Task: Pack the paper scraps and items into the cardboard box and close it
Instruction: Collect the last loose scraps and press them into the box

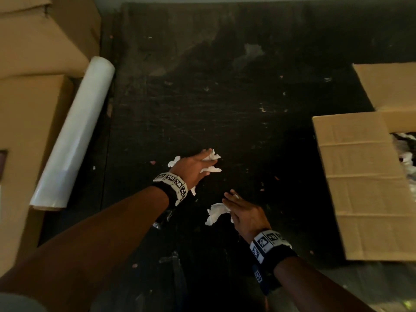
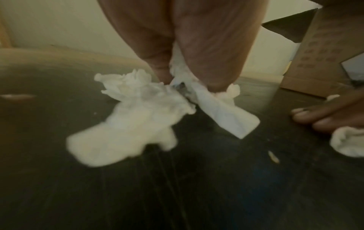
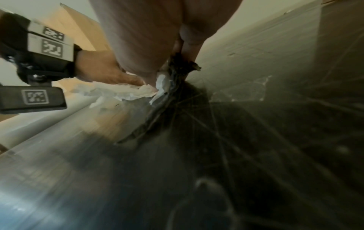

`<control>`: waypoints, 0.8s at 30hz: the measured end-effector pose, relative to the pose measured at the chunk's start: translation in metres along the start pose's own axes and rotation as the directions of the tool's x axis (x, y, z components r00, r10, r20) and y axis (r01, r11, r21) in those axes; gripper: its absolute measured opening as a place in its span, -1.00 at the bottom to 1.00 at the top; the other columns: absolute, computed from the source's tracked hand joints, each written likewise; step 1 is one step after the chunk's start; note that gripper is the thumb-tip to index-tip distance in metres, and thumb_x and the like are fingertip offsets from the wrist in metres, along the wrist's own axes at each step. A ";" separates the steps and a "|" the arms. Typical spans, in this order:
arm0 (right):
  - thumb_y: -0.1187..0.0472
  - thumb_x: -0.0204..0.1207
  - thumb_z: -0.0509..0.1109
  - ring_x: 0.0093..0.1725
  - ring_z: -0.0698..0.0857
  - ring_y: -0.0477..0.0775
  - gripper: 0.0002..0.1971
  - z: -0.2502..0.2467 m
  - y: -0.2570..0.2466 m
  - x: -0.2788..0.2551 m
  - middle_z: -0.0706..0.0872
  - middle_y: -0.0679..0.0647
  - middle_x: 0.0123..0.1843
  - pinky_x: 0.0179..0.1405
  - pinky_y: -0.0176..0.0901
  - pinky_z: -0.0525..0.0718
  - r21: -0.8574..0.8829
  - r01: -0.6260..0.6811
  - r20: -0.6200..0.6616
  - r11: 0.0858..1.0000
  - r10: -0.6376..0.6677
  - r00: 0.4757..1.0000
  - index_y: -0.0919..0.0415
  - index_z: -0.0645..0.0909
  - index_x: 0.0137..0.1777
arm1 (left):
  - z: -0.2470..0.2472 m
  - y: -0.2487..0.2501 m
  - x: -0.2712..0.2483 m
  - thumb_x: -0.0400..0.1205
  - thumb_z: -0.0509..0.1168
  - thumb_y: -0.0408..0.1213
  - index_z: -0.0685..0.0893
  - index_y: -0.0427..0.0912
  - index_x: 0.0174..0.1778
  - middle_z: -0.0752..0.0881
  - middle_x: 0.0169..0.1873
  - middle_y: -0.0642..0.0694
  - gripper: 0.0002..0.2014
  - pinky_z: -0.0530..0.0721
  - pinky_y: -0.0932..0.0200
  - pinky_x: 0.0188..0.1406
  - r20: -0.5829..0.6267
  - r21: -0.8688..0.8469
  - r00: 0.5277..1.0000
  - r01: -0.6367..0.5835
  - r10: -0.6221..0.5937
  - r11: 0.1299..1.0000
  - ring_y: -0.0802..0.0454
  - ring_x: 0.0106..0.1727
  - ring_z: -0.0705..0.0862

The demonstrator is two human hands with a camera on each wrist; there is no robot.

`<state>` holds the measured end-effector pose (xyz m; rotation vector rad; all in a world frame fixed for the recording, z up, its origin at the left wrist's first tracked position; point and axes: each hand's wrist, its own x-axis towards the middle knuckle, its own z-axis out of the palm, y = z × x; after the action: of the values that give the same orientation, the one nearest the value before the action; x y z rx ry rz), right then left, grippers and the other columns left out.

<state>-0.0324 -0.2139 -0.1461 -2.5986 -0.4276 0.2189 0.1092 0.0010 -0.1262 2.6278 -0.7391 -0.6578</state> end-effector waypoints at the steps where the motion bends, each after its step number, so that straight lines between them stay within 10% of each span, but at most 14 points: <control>1: 0.49 0.27 0.65 0.45 0.62 0.02 -0.48 -0.001 -0.001 0.000 0.73 0.06 0.38 0.28 -0.04 0.71 0.003 0.000 -0.002 1.000 0.000 1.000 0.19 0.77 0.26 | 0.001 0.001 -0.003 0.77 0.27 -0.27 0.41 0.08 0.68 0.11 0.78 0.09 -0.48 0.39 -0.10 0.66 -0.015 -0.007 1.000 -0.008 0.008 1.000 0.02 0.76 0.19; 7: 0.47 0.44 0.51 0.47 0.61 0.03 -0.61 -0.010 -0.005 0.007 0.71 0.07 0.40 0.30 0.08 0.72 0.044 -0.033 0.004 0.998 0.033 0.999 0.21 0.77 0.26 | -0.019 0.010 -0.001 0.71 0.31 -0.43 0.62 -0.02 0.52 0.47 0.64 0.00 -0.55 0.35 0.05 0.67 -0.159 -0.078 0.986 0.042 -0.054 0.996 0.00 0.64 0.44; 15: 0.47 0.50 0.46 0.55 0.50 -0.05 -0.53 -0.042 -0.045 0.059 0.60 0.02 0.53 0.54 -0.07 0.46 0.172 0.102 -0.056 0.980 -0.094 0.994 0.15 0.69 0.39 | -0.074 -0.023 -0.033 0.63 0.43 -0.45 0.77 -0.07 0.36 0.67 0.46 -0.10 -0.62 0.60 -0.05 0.51 -0.566 -0.243 0.805 0.043 -0.178 0.969 -0.01 0.44 0.67; 24: 0.36 0.68 0.27 0.74 0.06 0.03 -0.50 -0.013 -0.106 0.159 0.14 -0.03 0.77 0.67 0.10 0.27 -0.033 0.301 0.331 0.953 -0.273 0.903 0.06 0.46 0.59 | -0.035 -0.058 -0.153 0.61 0.43 -0.48 0.69 0.00 0.45 0.55 0.57 -0.06 -0.51 0.46 0.08 0.60 -0.507 -0.144 0.821 0.221 -0.263 0.965 0.11 0.55 0.52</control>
<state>0.0923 -0.0780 -0.0940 -2.5413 -0.9483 0.5383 0.0345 0.1399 -0.0695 2.6580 -0.2089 -0.0034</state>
